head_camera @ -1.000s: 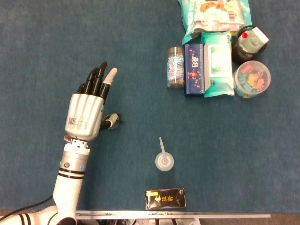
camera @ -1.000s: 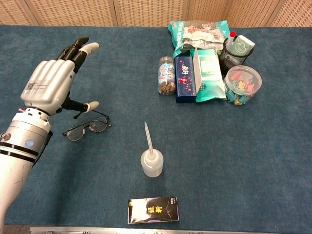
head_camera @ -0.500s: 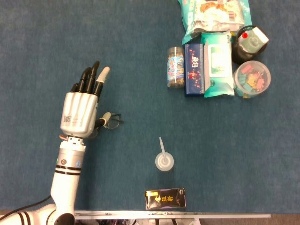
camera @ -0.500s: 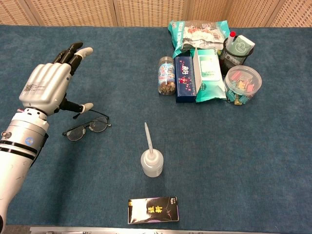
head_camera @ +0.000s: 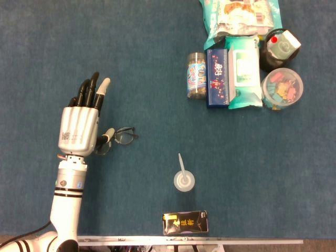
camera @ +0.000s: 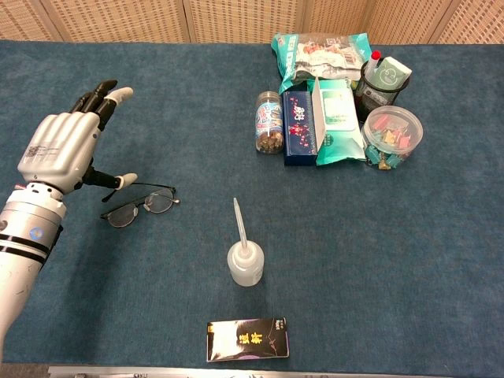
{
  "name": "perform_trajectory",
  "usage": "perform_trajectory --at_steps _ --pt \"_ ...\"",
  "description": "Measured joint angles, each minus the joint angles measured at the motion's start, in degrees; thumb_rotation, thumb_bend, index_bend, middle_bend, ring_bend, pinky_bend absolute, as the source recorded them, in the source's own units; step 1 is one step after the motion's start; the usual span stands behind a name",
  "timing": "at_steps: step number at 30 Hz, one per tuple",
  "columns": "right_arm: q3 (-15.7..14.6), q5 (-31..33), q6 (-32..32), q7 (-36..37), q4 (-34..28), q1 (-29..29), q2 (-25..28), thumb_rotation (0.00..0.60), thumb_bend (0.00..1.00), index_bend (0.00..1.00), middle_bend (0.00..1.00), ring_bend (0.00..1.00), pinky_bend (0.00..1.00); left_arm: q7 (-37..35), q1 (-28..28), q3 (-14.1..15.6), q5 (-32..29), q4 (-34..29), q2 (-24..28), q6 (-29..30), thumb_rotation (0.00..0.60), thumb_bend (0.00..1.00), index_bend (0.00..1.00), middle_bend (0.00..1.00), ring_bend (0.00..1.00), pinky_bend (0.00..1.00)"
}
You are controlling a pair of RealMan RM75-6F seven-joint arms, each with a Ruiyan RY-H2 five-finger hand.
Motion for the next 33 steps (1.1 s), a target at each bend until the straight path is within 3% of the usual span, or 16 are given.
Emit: perform_trajectory --at_steps 19,33 --pt "0.04 0.09 0.03 0.23 0.06 -0.06 0.05 0.600 0.52 0.56 0.45 0.32 0.30 -2.48 2.04 2.47 0.51 3.64 -0.52 -0.18 0.600 0.12 0.08 0.00 0.09 0.35" --pt "0.13 0.18 0.35 0.68 0.25 -0.24 0.15 0.600 0.52 0.56 0.45 0.32 0.30 -5.14 2.45 2.61 1.25 7.96 -2.57 -0.84 0.600 0.12 0.08 0.00 0.09 0.35"
